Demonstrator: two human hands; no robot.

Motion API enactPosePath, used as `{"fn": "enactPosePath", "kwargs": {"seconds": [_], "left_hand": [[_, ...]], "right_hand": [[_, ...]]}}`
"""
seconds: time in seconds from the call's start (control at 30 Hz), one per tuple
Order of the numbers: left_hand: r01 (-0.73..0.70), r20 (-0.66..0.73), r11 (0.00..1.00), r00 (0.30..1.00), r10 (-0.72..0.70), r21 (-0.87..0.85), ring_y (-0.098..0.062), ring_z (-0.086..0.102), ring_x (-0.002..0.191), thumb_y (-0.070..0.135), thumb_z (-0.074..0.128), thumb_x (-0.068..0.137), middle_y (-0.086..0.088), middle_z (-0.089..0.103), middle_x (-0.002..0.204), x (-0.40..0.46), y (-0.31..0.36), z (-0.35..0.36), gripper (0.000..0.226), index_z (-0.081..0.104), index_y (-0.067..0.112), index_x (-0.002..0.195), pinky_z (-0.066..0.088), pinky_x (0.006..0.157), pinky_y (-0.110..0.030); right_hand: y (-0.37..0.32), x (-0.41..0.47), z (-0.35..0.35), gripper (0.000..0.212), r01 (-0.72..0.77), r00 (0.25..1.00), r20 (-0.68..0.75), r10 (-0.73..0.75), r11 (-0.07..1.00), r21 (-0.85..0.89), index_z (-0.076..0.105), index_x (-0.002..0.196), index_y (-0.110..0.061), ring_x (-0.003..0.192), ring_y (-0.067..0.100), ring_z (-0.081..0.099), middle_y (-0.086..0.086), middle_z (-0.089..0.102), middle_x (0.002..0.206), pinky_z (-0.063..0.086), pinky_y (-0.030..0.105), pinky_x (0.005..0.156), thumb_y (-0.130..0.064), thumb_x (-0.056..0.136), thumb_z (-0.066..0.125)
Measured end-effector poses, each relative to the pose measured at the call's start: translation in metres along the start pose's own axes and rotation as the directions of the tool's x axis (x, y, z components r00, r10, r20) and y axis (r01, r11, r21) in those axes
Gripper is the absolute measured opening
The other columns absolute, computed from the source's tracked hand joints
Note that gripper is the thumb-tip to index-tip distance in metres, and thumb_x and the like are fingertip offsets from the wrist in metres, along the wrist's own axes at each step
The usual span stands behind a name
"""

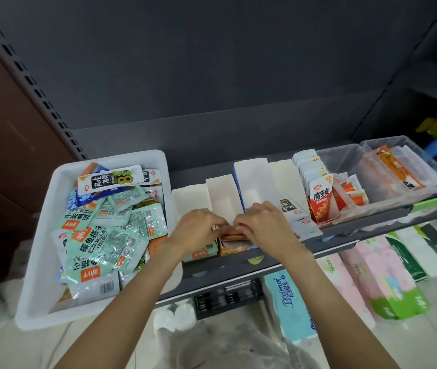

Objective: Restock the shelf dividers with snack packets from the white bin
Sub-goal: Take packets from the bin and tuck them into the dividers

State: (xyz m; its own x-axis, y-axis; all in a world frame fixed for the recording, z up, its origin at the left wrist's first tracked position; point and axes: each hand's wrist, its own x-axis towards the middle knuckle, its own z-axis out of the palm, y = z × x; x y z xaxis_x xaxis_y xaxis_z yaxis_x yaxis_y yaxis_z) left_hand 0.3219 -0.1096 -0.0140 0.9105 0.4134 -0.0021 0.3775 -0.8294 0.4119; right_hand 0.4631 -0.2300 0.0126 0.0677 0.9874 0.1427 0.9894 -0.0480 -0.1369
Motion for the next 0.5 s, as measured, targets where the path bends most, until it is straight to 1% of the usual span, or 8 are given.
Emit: {"fn": "enactPosePath", "kwargs": {"seconds": [0.07,0.13,0.17,0.23,0.3,0.37,0.43,0.5], "left_hand": [[-0.081,0.043,0.996,0.996,0.082,-0.034,-0.017,0.062,0.094,0.021,0.056,0.092,0.0,0.071,0.104,-0.006,-0.004,0.0,0.023,0.069,0.024,0.11,0.049,0.082,-0.033],[-0.139,0.01,0.99,0.99,0.139,-0.029,-0.019,0.062,0.097,0.008,0.056,0.088,-0.001,0.07,0.107,-0.014,-0.006,-0.004,0.03,0.068,0.019,0.114,0.047,0.087,-0.032],[-0.14,-0.02,0.99,0.99,0.14,-0.02,-0.019,0.061,0.099,0.005,0.055,0.088,-0.001,0.069,0.109,-0.019,-0.008,-0.006,0.033,0.066,0.019,0.116,0.046,0.089,-0.032],[-0.084,-0.095,0.996,0.992,0.082,-0.017,-0.017,0.058,0.104,0.009,0.055,0.089,0.001,0.067,0.113,-0.031,-0.013,-0.013,0.034,0.064,0.021,0.119,0.043,0.091,-0.031],[0.016,-0.235,0.998,0.972,-0.028,-0.053,-0.015,0.06,0.102,0.012,0.058,0.089,0.005,0.069,0.109,-0.049,-0.022,-0.022,0.03,0.065,0.024,0.116,0.046,0.089,-0.033],[0.128,-0.423,0.986,0.891,-0.163,-0.109,-0.015,0.063,0.093,0.011,0.06,0.087,0.006,0.071,0.101,-0.072,-0.034,-0.03,0.025,0.068,0.022,0.108,0.048,0.084,-0.03],[0.283,-0.589,0.947,0.744,-0.316,-0.152,-0.018,0.065,0.087,0.011,0.061,0.085,0.002,0.071,0.098,-0.094,-0.047,-0.035,0.02,0.07,0.017,0.102,0.046,0.077,-0.026],[0.44,-0.667,0.874,0.591,-0.453,-0.203,-0.022,0.064,0.085,0.014,0.06,0.084,-0.002,0.072,0.097,-0.113,-0.065,-0.036,0.018,0.07,0.015,0.099,0.045,0.075,-0.028]], "right_hand": [[-0.001,0.002,0.001,0.014,-0.026,0.993,0.118,0.02,0.999,0.044,0.072,0.091,-0.024,0.079,0.019,0.059,-0.002,0.071,0.079,0.043,0.035,0.083,-0.027,0.09,0.059],[-0.001,0.002,-0.005,0.019,-0.052,0.985,0.171,0.033,0.993,0.109,0.07,0.101,-0.029,0.08,0.01,0.055,-0.006,0.071,0.087,0.041,0.032,0.088,-0.035,0.092,0.055],[-0.002,0.002,-0.012,0.022,-0.077,0.98,0.196,0.043,0.983,0.169,0.069,0.105,-0.03,0.081,0.007,0.053,-0.009,0.071,0.092,0.04,0.028,0.088,-0.039,0.092,0.055],[-0.004,0.006,-0.026,0.025,-0.127,0.977,0.202,0.065,0.942,0.312,0.068,0.11,-0.028,0.089,0.004,0.055,-0.013,0.069,0.098,0.04,0.02,0.083,-0.039,0.092,0.055],[-0.015,0.016,-0.039,0.02,-0.105,0.991,0.116,0.061,0.897,0.429,0.068,0.108,-0.027,0.092,0.0,0.057,-0.019,0.067,0.097,0.039,0.011,0.079,-0.032,0.093,0.055],[-0.035,0.035,-0.043,0.017,-0.053,0.998,0.047,0.032,0.84,0.54,0.069,0.104,-0.027,0.091,-0.002,0.059,-0.019,0.068,0.096,0.041,0.008,0.078,-0.028,0.094,0.055],[-0.061,0.057,-0.034,0.016,-0.014,1.0,0.027,-0.002,0.805,0.593,0.069,0.101,-0.027,0.086,-0.002,0.061,-0.017,0.07,0.092,0.046,0.014,0.077,-0.028,0.093,0.055],[-0.087,0.082,-0.014,0.016,0.019,1.0,0.01,-0.028,0.848,0.529,0.069,0.098,-0.024,0.082,0.002,0.063,-0.012,0.071,0.09,0.051,0.026,0.075,-0.029,0.093,0.054]]}}
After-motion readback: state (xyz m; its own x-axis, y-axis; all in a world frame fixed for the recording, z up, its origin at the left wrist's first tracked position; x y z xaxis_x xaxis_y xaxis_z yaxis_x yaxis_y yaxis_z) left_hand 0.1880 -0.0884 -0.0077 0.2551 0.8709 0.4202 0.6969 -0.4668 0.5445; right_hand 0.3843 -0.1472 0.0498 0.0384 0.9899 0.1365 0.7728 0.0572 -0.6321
